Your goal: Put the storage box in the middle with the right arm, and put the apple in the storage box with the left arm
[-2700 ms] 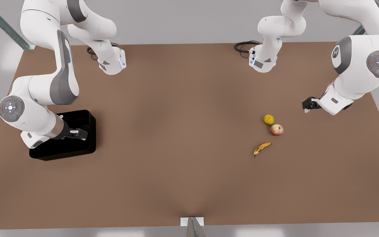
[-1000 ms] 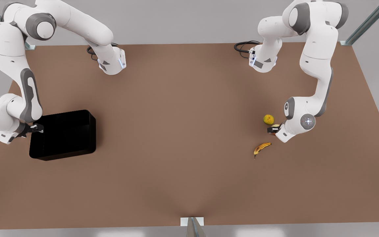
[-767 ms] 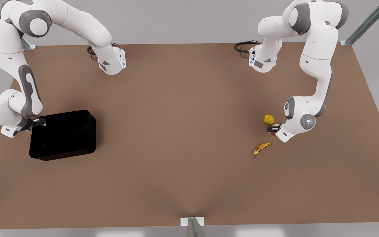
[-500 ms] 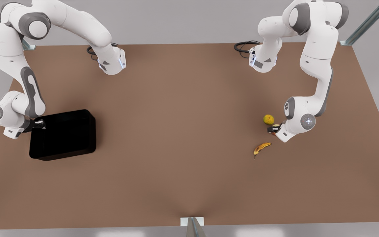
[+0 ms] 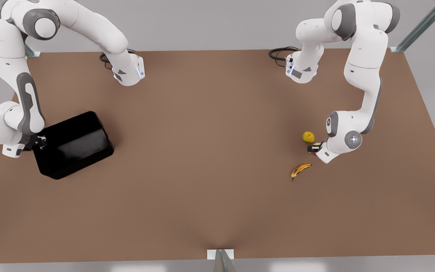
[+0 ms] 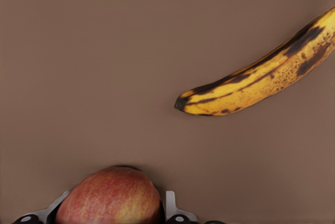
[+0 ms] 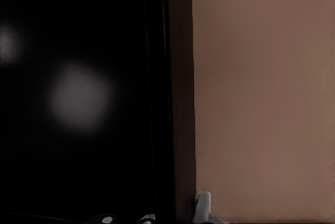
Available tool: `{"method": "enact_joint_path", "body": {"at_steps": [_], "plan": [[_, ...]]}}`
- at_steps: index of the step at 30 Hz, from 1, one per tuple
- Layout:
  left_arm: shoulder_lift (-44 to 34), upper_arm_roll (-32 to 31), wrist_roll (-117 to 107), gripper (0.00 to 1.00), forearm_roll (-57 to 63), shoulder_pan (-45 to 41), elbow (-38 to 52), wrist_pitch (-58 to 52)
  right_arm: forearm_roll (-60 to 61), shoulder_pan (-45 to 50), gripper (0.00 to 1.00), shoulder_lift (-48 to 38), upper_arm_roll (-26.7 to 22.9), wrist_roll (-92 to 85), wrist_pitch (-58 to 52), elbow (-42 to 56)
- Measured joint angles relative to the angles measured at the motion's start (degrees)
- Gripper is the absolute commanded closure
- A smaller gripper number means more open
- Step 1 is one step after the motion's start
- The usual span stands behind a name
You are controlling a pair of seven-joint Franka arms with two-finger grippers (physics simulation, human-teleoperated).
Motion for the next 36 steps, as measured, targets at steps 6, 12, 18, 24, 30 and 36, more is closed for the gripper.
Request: {"method": "enact_joint_path", "body": {"at_steps": [6,12,18,24,30,36], "plan": [[0.3,-0.1,0.0,0.15,0.0,0.0,0.0,0.1,-2.5,-0.7,0.79,-1.1,1.2,8.6,-3.6,3.2],[0.3,0.0,0.0,0.2,0.1,0.0,0.1,0.0,-7.8,-8.8,0.79,-2.8,10.0,12.3,-6.2,3.7],[0.3,0.0,0.0,0.21,0.5,0.0,0.1,0.0,-4.8,-14.1,0.79,-4.2,21.2,23.9,-10.8,3.7],[-0.2,0.0,-0.1,0.21,0.7,0.0,0.1,-0.5,-4.7,-9.2,0.79,-4.2,32.4,44.0,-16.6,5.2],[-3.4,-0.2,-2.2,0.21,0.7,-0.3,0.2,-2.7,-4.8,13.4,0.79,0.0,32.4,57.4,-21.5,15.5],[-8.1,-1.6,-10.4,0.21,0.7,-5.2,9.6,-17.5,-1.5,41.3,0.79,7.0,25.3,80.3,-21.0,25.4]]}}
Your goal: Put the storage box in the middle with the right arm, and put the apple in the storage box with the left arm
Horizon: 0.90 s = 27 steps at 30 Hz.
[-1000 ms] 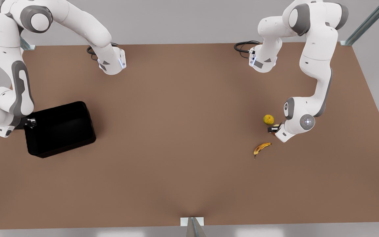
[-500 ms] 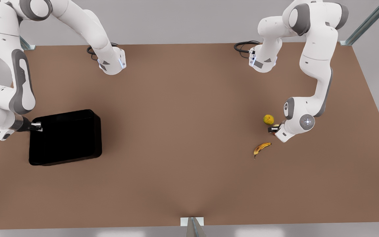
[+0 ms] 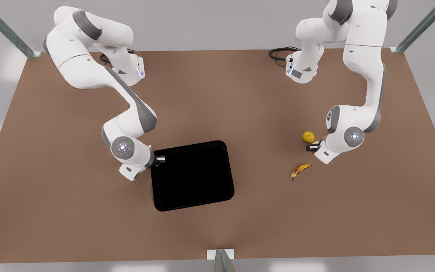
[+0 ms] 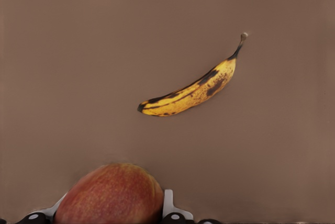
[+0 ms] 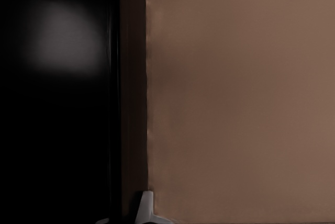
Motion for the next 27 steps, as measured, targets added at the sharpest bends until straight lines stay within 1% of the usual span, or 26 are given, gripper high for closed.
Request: {"method": "enact_joint_path", "body": {"at_steps": [1,3,5,6,8,9,10,12,14,15,16,18,19,21,22,24,26,27], "plan": [[0.1,-0.3,-1.9,0.21,0.0,-1.2,2.7,-2.5,0.7,3.9,0.79,1.1,-2.1,3.6,0.7,1.4],[0.4,-2.8,-8.0,0.21,0.0,-3.0,6.0,-4.3,0.8,9.7,0.79,2.9,-4.8,9.9,2.9,2.6],[0.9,-4.9,-13.0,0.21,0.0,-4.1,10.9,-8.4,1.2,12.6,0.79,4.7,-5.6,14.1,5.3,2.7],[1.9,-7.8,-18.8,0.21,0.0,-5.0,12.8,-8.5,1.2,13.7,0.79,5.6,-5.8,14.8,5.5,3.7],[6.4,-11.9,-31.3,0.21,0.0,-8.1,19.0,-7.9,1.1,16.2,0.79,7.3,-7.2,15.7,6.5,3.9],[8.8,-13.4,-35.6,0.2,0.0,-9.2,21.9,-7.8,1.1,16.8,0.52,7.8,-7.7,15.2,6.7,3.9],[11.0,-14.0,-38.1,0.2,0.2,-10.7,24.7,-7.7,0.9,17.2,0.0,8.0,-8.0,15.1,7.4,3.9],[16.2,-14.0,-42.3,0.2,0.5,-16.2,30.5,-7.1,0.8,17.1,0.0,8.1,-8.2,14.9,7.7,3.9],[20.4,-13.4,-47.6,0.2,0.9,-20.6,32.9,-1.4,0.8,16.6,0.0,8.0,-8.3,14.9,7.5,4.1],[21.4,-12.9,-48.0,0.16,1.3,-21.3,34.0,-0.4,0.9,16.3,0.0,7.9,-8.3,14.9,7.3,4.2],[22.2,-12.1,-48.1,0.0,1.6,-21.5,34.0,1.1,0.9,15.7,0.0,7.4,-8.3,14.8,7.1,4.2],[23.1,-10.1,-48.0,0.0,1.9,-21.6,34.0,2.7,1.0,13.5,0.0,5.1,-8.1,13.5,5.8,4.2],[23.1,-10.0,-48.1,0.0,1.9,-21.6,34.0,2.7,1.1,11.9,0.0,3.6,-7.7,11.4,3.0,4.1],[23.0,-10.0,-48.2,0.0,1.9,-21.6,34.1,2.7,1.2,6.1,0.0,-0.1,-6.1,6.0,-3.2,3.4],[23.0,-10.0,-48.3,0.0,2.0,-21.6,34.7,2.3,1.2,1.9,0.0,-1.5,-4.5,2.6,-5.7,3.2],[22.6,-9.9,-48.4,0.0,2.0,-21.5,35.4,1.5,1.2,-4.5,0.0,-5.2,-3.9,-1.3,-6.1,-0.5],[21.6,-9.9,-48.2,0.0,2.0,-21.5,38.6,-5.3,1.3,-11.8,0.0,-11.1,-3.7,-6.6,-6.1,-7.1],[16.0,-9.9,-41.0,0.0,2.2,-19.2,39.0,-16.2,1.3,-15.9,0.0,-14.0,-3.6,-11.4,-6.3,-9.8]]}}
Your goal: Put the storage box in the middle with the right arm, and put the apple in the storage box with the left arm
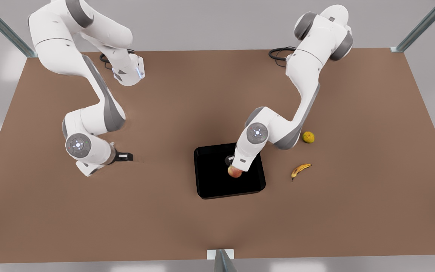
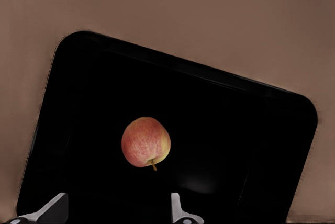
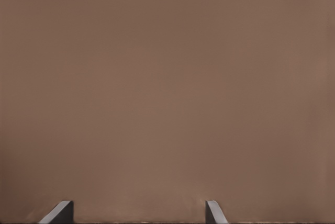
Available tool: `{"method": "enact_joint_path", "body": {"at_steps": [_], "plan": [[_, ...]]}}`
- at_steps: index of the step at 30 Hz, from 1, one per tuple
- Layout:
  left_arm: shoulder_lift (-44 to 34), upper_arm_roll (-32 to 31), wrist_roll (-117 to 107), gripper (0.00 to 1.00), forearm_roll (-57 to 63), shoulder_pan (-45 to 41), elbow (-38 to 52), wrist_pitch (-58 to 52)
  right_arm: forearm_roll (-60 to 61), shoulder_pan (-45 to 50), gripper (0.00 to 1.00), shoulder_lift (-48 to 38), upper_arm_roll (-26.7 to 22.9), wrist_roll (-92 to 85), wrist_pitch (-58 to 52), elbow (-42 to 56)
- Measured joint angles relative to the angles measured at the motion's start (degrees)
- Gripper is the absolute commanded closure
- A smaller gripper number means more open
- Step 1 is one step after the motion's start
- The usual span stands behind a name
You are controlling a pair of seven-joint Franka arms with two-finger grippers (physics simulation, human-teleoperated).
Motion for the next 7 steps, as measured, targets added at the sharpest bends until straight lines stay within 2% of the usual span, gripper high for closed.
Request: {"method": "enact_joint_path", "body": {"at_steps": [1,2,3,4,5,6,7], "plan": [[-6.2,1.5,15.8,0.0,0.4,3.2,-0.5,-12.9,0.0,-2.5,0.0,-1.9,-0.1,-3.5,-2.3,-1.0],[-13.0,5.8,34.9,0.0,0.5,8.7,-1.2,-23.5,-0.1,-4.9,0.0,-3.0,0.0,-4.8,-5.9,-0.7],[-18.1,10.7,48.1,0.0,0.4,10.6,-3.1,-25.5,-0.1,-6.1,0.0,-3.1,-0.1,-4.8,-7.2,0.4],[-22.8,13.6,48.7,0.0,-0.1,12.2,-6.6,-24.8,-0.3,-8.0,0.0,-3.1,-0.1,-4.9,-7.2,0.6],[-27.0,13.8,48.7,0.0,-0.5,12.6,-10.9,-22.1,-0.6,-7.8,0.0,-3.5,-0.5,-5.0,-7.1,0.5],[-28.5,13.9,48.6,0.0,-0.7,12.2,-12.2,-21.6,0.0,-3.9,0.0,-5.2,-5.5,-7.9,-7.2,0.6],[-28.7,13.8,48.8,0.0,-0.9,11.8,-12.2,-21.7,4.6,6.2,0.0,-7.8,-17.0,-11.1,-7.2,0.7]]}}
